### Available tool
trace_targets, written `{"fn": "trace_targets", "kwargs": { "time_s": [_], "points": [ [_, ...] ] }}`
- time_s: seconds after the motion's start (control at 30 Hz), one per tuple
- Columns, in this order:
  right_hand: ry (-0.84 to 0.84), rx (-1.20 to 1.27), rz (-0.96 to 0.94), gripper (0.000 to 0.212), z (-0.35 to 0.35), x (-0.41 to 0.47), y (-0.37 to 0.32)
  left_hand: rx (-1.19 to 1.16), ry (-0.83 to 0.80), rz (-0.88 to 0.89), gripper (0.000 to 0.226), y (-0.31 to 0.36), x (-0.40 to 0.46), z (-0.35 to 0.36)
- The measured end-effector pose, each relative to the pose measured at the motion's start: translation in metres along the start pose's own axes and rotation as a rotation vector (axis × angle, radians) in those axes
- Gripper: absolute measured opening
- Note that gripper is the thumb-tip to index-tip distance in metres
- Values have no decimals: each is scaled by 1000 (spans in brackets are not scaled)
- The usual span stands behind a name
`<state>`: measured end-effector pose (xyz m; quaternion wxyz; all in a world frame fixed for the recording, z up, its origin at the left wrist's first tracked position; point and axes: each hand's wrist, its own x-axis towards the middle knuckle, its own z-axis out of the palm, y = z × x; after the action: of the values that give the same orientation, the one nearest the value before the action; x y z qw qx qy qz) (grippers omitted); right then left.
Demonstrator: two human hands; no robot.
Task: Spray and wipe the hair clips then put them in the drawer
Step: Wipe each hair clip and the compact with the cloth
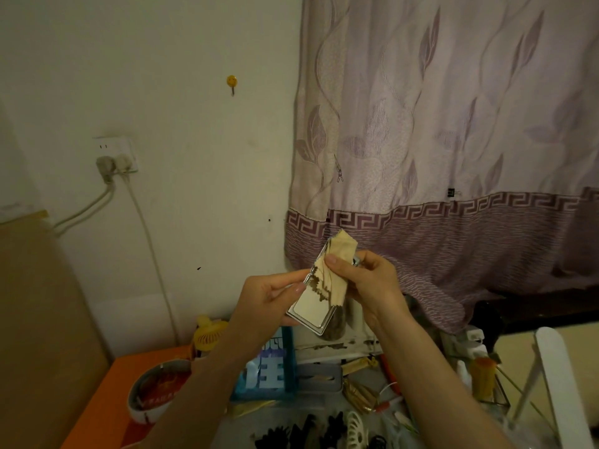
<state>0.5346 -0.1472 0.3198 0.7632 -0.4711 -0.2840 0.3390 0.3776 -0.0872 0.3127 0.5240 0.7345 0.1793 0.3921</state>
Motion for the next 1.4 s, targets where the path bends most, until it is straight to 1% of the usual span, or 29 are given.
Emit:
{"fn": "trace_targets", "kwargs": {
  "time_s": [0.13, 0.27, 0.47, 0.6, 0.7, 0.83, 0.93, 1.03, 1.1, 1.4],
  "points": [
    [36, 21, -7, 16, 1, 0, 3, 32, -20, 5, 34, -3, -4, -4],
    [17, 45, 0, 10, 1, -1, 7, 55, 8, 2, 31, -6, -5, -9],
    [-50, 71, 54, 13, -9, 0, 9, 19, 20, -51, 25, -13, -8, -11],
    [-66, 53, 78, 11, -15, -1, 14, 9, 16, -72, 26, -18, -10, -10],
    [-89, 56, 102, 14, -19, -2, 18, -3, 21, -90, 25, -20, -14, -8],
    [-124, 25, 121, 18, -25, -5, 26, 37, 37, -89, 26, -24, -18, -6],
    [-112, -25, 138, 16, -30, -6, 31, 12, 40, -136, 26, -28, -20, -6],
    [-82, 34, 156, 10, -33, -7, 35, -19, 34, -199, 26, -31, -22, -6],
    [-69, 70, 170, 10, -35, -8, 37, -28, 31, -231, 25, -33, -23, -7],
    [-102, -2, 214, 11, -47, -8, 46, -17, 53, -283, 27, -46, -29, -10]
  ]
}}
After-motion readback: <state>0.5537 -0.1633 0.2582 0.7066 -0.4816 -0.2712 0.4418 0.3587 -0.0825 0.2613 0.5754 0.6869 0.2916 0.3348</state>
